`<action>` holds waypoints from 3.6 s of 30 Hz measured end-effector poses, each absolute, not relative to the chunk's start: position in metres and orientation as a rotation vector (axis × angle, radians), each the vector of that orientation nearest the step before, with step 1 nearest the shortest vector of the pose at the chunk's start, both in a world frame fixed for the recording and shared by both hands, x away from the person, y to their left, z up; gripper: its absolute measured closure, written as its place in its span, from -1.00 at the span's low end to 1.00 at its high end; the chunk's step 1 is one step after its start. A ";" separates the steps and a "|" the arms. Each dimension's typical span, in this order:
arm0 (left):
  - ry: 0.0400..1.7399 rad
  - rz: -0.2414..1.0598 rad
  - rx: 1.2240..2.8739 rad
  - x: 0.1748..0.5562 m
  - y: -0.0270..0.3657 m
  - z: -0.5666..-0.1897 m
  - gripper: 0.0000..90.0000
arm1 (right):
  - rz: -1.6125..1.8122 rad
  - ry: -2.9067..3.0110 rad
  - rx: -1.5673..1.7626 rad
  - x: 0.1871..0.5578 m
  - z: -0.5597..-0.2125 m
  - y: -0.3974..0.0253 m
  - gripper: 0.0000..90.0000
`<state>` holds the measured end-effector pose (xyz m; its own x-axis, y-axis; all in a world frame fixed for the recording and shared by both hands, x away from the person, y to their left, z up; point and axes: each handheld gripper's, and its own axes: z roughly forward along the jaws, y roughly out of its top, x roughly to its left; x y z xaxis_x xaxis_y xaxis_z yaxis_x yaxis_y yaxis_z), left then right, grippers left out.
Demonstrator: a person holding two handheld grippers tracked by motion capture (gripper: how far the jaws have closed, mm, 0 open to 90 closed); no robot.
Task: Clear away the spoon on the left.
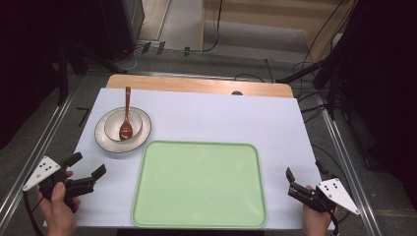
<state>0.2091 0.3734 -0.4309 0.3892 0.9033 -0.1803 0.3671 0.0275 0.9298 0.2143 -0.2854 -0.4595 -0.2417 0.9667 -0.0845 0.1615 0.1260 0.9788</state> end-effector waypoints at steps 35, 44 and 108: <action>1.263 0.558 1.710 0.287 0.333 -0.375 -0.67 | 1.187 1.569 1.137 0.212 -0.461 -0.284 -0.89; 1.336 0.539 1.714 0.317 0.331 -0.374 -0.43 | 1.191 1.572 1.141 0.212 -0.462 -0.285 -0.89; 1.600 0.336 1.703 0.433 0.332 -0.399 0.69 | 1.196 1.609 1.138 0.215 -0.465 -0.280 -0.89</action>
